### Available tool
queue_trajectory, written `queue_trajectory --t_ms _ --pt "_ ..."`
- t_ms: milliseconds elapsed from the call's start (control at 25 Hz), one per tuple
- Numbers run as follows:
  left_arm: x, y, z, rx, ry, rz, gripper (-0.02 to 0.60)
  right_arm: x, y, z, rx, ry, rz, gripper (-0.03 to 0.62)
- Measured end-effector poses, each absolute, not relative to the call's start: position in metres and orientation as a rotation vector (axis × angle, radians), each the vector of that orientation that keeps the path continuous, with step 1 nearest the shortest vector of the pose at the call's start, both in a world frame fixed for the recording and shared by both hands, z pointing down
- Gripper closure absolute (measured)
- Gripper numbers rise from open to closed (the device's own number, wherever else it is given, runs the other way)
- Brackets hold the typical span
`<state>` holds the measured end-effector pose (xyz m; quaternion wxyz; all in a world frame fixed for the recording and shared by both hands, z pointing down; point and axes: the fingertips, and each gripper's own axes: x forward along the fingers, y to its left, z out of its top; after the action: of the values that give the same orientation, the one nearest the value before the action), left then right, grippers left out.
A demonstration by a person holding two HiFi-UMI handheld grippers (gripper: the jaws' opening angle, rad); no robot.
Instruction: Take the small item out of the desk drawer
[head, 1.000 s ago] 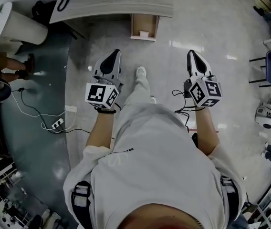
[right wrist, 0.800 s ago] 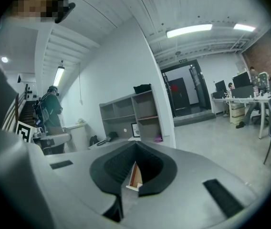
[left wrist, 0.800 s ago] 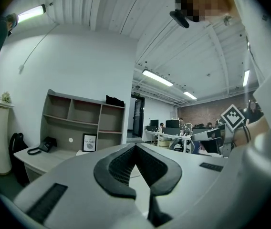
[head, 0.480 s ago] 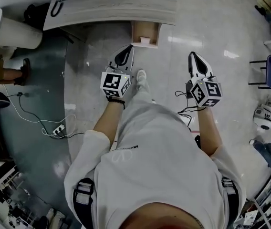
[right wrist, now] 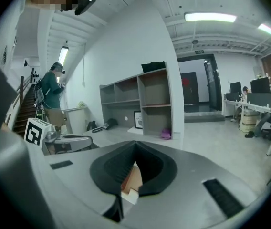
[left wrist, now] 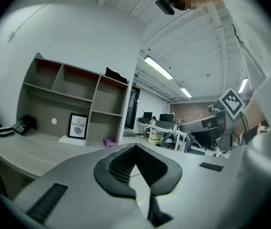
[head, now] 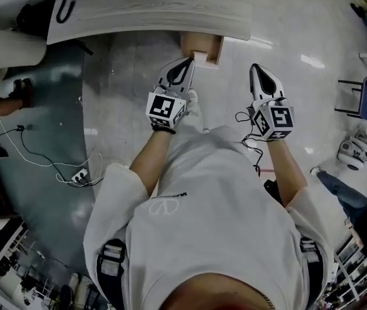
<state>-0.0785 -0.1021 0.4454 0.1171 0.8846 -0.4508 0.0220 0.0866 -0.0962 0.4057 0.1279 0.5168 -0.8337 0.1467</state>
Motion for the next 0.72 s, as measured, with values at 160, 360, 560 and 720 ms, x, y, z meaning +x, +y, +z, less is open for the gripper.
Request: queue_trajectory --t_ms 160,360,560,720 --pt "-0.081 -0.124 0.460 2.559 -1.303 0.071 0.583 0.073 -0.117 0.425 1.503 -2.403 0.448 0.592" --pt "-0.064 -0.143 0.488 2.537 -1.263 0.095 0.583 0.066 -0.142 0.451 1.464 -2.408 0.470 0.592" --pt "-0.047 -0.160 0.520 2.499 -1.249 0.115 0.557 0.064 -0.166 0.484 1.433 -2.405 0.525 0.592" --pt "-0.033 -0.168 0.552 2.440 -1.270 0.156 0.521 0.072 -0.179 0.513 1.399 -2.403 0.587 0.592"
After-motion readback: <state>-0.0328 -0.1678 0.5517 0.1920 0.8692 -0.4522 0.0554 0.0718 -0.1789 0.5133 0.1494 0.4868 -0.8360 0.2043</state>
